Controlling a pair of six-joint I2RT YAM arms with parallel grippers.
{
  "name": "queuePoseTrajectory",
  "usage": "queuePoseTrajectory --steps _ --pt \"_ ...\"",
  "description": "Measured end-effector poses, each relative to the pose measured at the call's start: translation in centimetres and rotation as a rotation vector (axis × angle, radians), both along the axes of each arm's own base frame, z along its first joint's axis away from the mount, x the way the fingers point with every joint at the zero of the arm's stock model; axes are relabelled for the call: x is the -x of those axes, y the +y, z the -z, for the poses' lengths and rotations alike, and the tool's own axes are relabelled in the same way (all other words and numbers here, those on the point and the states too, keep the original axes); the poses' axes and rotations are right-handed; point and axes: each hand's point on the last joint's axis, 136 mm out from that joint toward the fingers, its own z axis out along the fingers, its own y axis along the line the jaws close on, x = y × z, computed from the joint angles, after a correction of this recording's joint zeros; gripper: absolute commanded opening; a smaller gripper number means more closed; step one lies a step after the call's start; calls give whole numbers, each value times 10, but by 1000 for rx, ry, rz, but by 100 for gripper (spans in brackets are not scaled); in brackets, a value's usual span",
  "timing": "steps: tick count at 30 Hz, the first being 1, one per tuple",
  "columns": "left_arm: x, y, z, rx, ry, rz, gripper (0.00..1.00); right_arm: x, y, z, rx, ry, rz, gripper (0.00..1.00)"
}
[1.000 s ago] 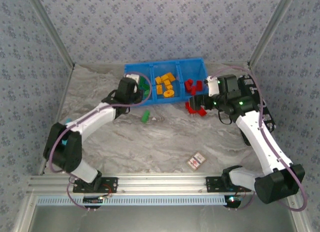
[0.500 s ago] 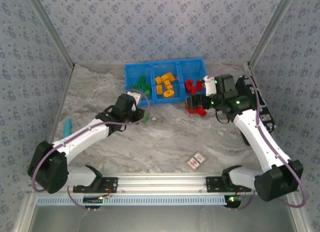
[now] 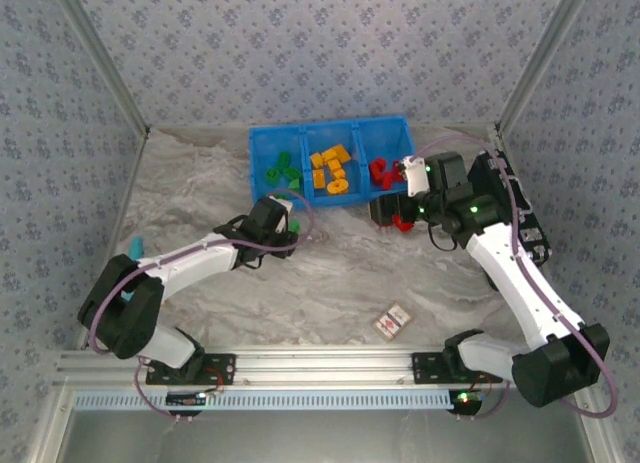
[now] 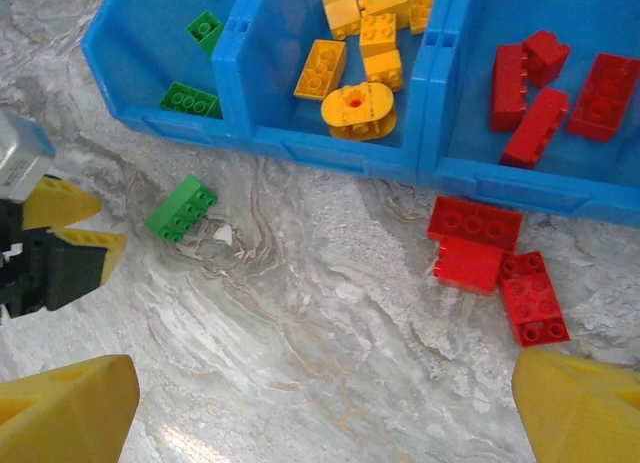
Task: Sort the legos into containers by color
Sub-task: Pick up the lego from the center of the table.
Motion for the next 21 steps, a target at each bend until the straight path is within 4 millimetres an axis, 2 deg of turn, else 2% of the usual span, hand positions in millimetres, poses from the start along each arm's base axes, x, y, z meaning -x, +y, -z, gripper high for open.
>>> queuePoseTrajectory --steps 6,21 --pt "-4 -3 12 -17 19 2 57 6 7 11 -1 27 -22 98" --pt "-30 -21 30 -67 37 22 58 19 15 8 -13 12 -57 97"
